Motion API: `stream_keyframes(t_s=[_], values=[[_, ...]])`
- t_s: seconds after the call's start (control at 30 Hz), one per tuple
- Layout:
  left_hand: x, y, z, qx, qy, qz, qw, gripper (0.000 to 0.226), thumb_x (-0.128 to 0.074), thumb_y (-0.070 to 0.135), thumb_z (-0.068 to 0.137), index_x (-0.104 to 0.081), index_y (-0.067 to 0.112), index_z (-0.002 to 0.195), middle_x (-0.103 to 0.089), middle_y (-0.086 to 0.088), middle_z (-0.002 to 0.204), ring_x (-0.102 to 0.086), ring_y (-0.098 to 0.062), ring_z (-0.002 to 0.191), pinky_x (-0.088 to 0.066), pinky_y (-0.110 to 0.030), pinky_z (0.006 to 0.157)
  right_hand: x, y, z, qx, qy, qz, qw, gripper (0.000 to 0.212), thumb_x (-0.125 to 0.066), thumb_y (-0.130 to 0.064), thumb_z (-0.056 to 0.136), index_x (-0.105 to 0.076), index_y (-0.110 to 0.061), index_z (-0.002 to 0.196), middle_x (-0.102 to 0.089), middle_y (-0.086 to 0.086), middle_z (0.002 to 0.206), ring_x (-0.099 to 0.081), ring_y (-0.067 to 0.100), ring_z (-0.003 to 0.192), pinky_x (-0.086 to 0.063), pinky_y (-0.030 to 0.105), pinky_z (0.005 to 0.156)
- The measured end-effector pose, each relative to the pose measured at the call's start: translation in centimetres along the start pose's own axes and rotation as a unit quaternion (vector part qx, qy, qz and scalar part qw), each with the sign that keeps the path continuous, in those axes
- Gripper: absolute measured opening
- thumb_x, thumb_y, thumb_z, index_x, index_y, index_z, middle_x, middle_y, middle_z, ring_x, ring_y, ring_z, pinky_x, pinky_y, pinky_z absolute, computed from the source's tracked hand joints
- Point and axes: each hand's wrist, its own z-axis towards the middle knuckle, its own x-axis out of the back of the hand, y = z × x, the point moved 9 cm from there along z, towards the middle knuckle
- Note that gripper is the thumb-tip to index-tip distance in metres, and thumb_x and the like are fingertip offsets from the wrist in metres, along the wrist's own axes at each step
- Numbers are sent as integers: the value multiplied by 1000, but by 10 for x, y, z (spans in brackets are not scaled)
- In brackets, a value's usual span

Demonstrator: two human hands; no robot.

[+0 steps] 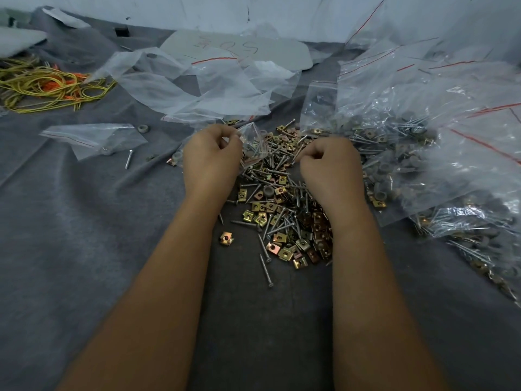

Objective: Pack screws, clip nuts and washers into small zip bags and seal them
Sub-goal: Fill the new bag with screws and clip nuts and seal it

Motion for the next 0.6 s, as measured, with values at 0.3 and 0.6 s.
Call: stream_keyframes(t_s=[0.3, 0.6], values=[[-1, 0, -1, 5, -2, 9, 1000, 21, -57, 23, 91, -62, 39, 77, -49, 12, 52, -41, 2, 40, -34, -24, 47, -23, -9, -8, 23, -107, -189, 976, 28, -70, -45, 81, -71, -17, 82, -68, 0, 80, -62, 21, 79, -53, 40, 77], [-1, 3, -2, -4, -13, -5, 1000, 14, -58, 25, 93, -71, 29, 93, -53, 11, 52, -42, 1, 40, -43, -27, 48, -12, -9, -4, 39, -44, -148, 987, 11, -64, -20, 88, -75, -21, 91, -72, -1, 93, -64, 22, 90, -54, 39, 82]])
